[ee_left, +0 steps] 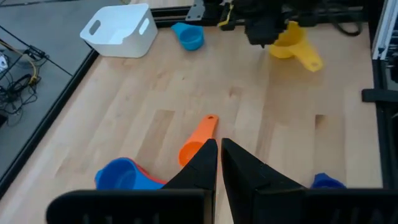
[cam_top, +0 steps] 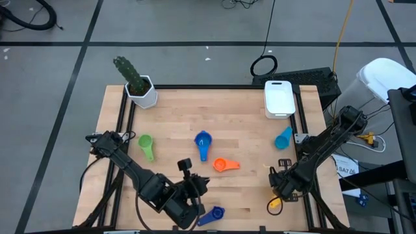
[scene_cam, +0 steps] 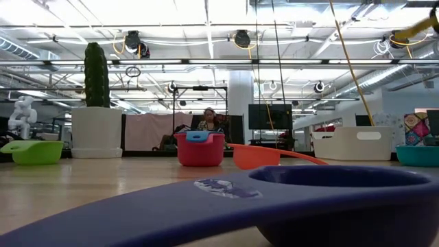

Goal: Nest measuring cups in basket
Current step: Stack the yellow measuring cup on top of the blue measuring cup

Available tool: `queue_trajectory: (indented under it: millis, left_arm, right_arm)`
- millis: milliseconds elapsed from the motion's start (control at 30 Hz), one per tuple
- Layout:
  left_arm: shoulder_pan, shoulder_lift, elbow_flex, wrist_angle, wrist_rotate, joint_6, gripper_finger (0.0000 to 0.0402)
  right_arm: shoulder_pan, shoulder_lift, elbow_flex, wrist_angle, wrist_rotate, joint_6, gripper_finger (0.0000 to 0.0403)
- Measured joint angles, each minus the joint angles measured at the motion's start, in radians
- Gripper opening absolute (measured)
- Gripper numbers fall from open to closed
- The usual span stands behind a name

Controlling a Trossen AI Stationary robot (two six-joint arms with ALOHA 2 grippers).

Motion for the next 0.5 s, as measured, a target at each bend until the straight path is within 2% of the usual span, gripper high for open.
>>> queue_trajectory:
  millis: [67, 267, 500]
  left_arm:
    - [-0.007, 0.000, 0.000, 0.000, -0.004, -0.015, 0.0026]
    - [-0.031, 0.000, 0.000, 0.000, -0.016, -0.052, 0.0026]
    - [-0.049, 0.000, 0.000, 0.019, -0.018, -0.070, 0.0026]
  right_arm:
    - [0.013, -0.003, -0.027, 0.014, -0.003, -0.013, 0.0012]
    - [0.012, -0.011, -0.015, -0.085, 0.041, -0.093, 0.0002]
    - [-0.089, -0.012, 0.158, -0.197, 0.263, -0.367, 0.0001]
